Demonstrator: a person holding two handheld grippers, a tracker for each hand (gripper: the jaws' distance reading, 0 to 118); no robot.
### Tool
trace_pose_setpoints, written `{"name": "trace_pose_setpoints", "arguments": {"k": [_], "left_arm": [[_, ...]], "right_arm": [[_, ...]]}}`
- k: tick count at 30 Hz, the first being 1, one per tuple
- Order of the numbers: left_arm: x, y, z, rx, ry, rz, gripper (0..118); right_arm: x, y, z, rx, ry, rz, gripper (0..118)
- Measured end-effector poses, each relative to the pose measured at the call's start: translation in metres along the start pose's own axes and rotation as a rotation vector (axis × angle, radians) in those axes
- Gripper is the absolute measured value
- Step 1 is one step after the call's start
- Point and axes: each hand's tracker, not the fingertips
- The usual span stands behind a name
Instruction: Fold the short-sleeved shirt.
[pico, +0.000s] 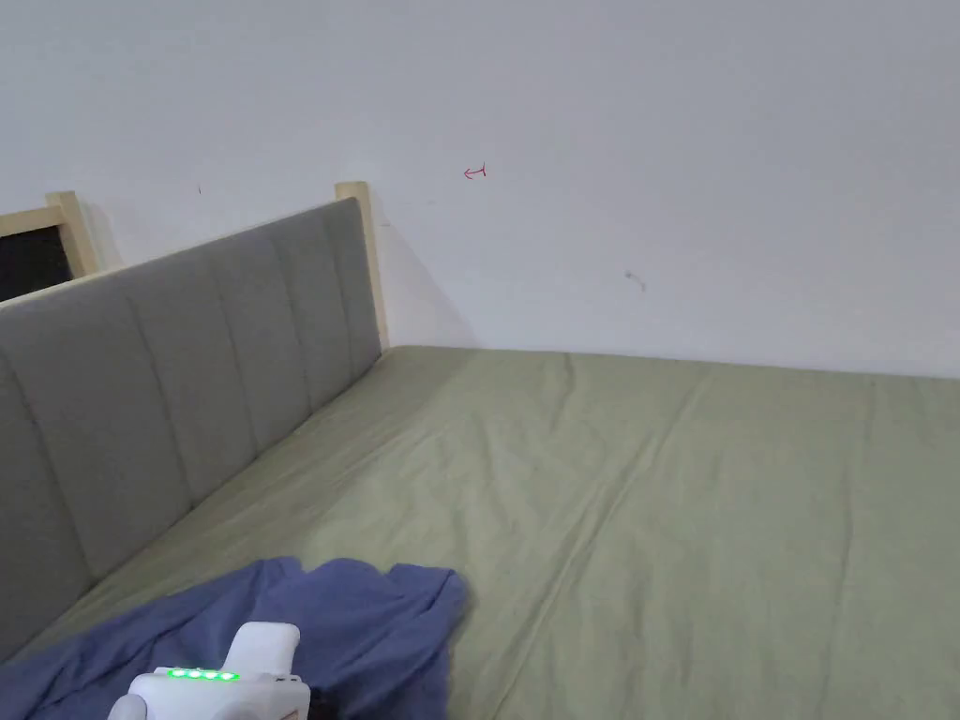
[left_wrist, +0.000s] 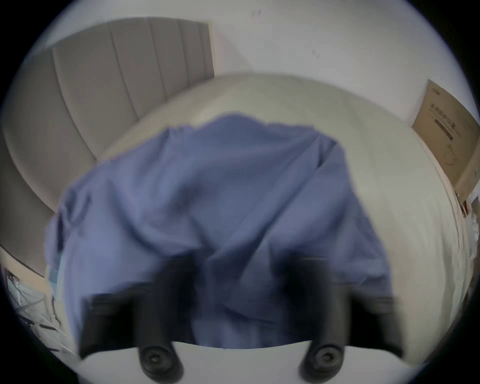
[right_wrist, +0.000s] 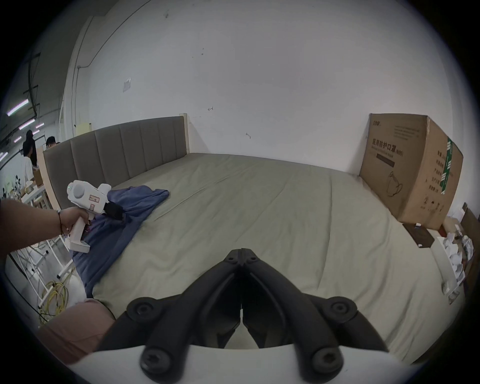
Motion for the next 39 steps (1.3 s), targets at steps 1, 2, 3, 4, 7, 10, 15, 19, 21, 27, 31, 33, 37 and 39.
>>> {"name": "trace_pose_setpoints", "arguments": {"k": [1, 2, 3, 4, 7, 10, 15, 19, 21, 27, 31, 33, 37, 39], "left_arm": [[0.007, -0.004, 0.021, 0.012, 0.053, -0.003, 5], [0.012, -0.009, 0.046, 0.053, 0.039, 0.037, 5], [-0.016, 0.023, 0.047, 0.015, -0.034, 0.111, 5], [-0.020, 0.027, 0.065, 0.027, -0.060, 0.151, 5], [-0.060, 0.065, 0.088, 0.062, -0.022, 0.187, 5], [-0.072, 0.107, 0.142, 0.161, -0.026, 0.188, 5], [-0.041, 0.176, 0.243, 0.421, -0.102, 0.101, 5], [0.017, 0.228, 0.324, 0.516, -0.247, -0.018, 5], [0.048, 0.244, 0.351, 0.534, -0.344, -0.053, 5], [0.165, 0.259, 0.380, 0.512, -0.618, -0.149, 5], [0.255, 0.239, 0.343, 0.395, -0.804, -0.220, 5], [0.305, 0.220, 0.309, 0.276, -0.841, -0.262, 5], [0.386, 0.150, 0.216, -0.011, -0.772, -0.345, 5], [0.409, 0.111, 0.174, -0.154, -0.722, -0.401, 6]], "right_arm": [[-0.001, 0.001, 0.000, 0.004, 0.011, -0.001, 0], [-0.003, 0.002, 0.002, 0.010, 0.022, 0.001, 0], [-0.004, 0.005, 0.004, 0.017, 0.033, 0.006, 0], [-0.005, 0.007, 0.007, 0.024, 0.044, 0.013, 0], [-0.002, 0.013, 0.021, 0.056, 0.075, 0.029, 0], [0.004, 0.021, 0.037, 0.089, 0.067, 0.038, 0], [0.021, 0.031, 0.065, 0.158, 0.037, -0.015, 0], [0.038, 0.039, 0.092, 0.227, -0.003, -0.056, 0], [0.048, 0.041, 0.107, 0.256, -0.019, -0.072, 0], [0.084, 0.040, 0.147, 0.315, -0.118, -0.118, 0], [0.109, 0.026, 0.164, 0.316, -0.193, -0.144, 0], [0.119, 0.019, 0.167, 0.293, -0.239, -0.146, 0], [0.137, -0.001, 0.165, 0.239, -0.292, -0.184, 0], [0.143, -0.011, 0.159, 0.198, -0.304, -0.206, 0]]}}
